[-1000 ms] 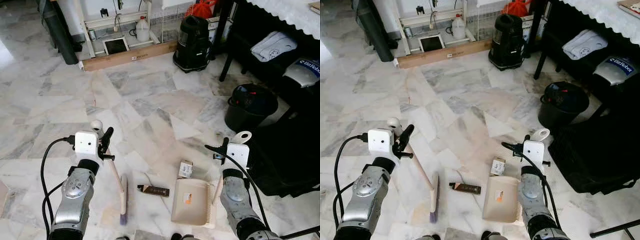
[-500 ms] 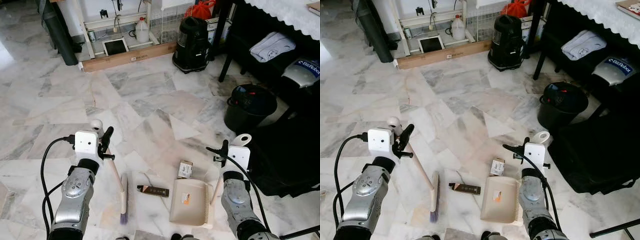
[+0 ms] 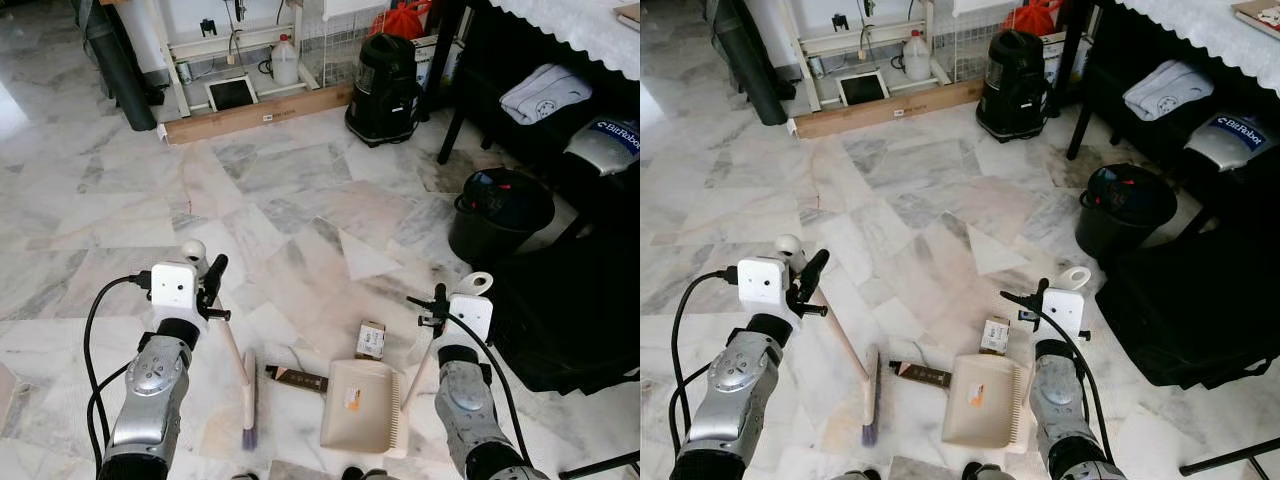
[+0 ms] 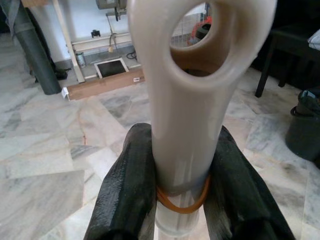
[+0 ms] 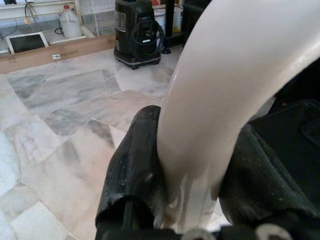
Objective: Sweep floor
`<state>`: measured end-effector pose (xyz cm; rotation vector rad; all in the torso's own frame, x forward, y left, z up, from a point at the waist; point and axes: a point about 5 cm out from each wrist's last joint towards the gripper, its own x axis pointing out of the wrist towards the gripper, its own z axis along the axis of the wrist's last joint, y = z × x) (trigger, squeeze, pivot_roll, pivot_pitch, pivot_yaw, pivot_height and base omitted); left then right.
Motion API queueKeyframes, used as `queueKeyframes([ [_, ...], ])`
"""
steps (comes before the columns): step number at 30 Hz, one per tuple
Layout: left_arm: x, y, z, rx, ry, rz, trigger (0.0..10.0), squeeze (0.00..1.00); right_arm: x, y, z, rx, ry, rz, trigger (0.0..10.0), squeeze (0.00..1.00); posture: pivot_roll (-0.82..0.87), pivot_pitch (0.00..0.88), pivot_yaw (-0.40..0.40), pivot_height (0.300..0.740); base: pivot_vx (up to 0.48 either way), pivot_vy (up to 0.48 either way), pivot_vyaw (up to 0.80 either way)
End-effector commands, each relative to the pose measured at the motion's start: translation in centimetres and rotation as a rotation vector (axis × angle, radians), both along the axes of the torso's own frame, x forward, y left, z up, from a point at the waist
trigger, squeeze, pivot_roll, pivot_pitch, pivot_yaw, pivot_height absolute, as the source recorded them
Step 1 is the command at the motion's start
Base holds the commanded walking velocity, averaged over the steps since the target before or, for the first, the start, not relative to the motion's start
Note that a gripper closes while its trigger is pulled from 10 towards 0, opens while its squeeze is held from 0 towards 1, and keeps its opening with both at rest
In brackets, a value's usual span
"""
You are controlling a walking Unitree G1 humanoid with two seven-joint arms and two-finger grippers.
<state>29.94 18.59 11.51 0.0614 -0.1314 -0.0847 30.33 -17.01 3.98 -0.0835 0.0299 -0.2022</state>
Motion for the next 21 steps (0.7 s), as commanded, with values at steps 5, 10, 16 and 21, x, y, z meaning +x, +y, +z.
queueKeyframes([
  [5, 0.55, 0.27, -0.01, -0.048, -0.007, 0.012, 10.0, 0.0, -0.92, 0.15, -1.52, 0.01, 0.08, 0.01, 10.0, 0.0, 0.15, 0.181, 0.009, 0.74, 0.0, 0.0, 0.0],
  [10, 0.77, 0.21, -0.36, -0.172, 0.026, -0.022, 10.0, 0.0, -0.94, 0.06, -1.54, 0.007, 0.081, 0.007, 10.0, 0.0, 0.14, 0.181, 0.01, 0.74, 0.0, 0.0, 0.0],
  [16, 0.68, 0.61, -0.11, -0.299, 0.043, -0.071, 10.0, 0.0, -0.9, 0.08, -1.56, 0.006, 0.086, 0.01, 10.0, 0.0, 0.15, 0.181, 0.008, 0.74, 0.0, 0.0, 0.0],
  [21, 0.7, 0.75, 0.45, -0.328, 0.043, -0.127, 10.0, 0.0, -0.88, 0.22, -1.59, 0.006, 0.089, 0.015, 10.0, 0.0, 0.15, 0.179, 0.007, 0.74, 0.0, 0.0, 0.0],
])
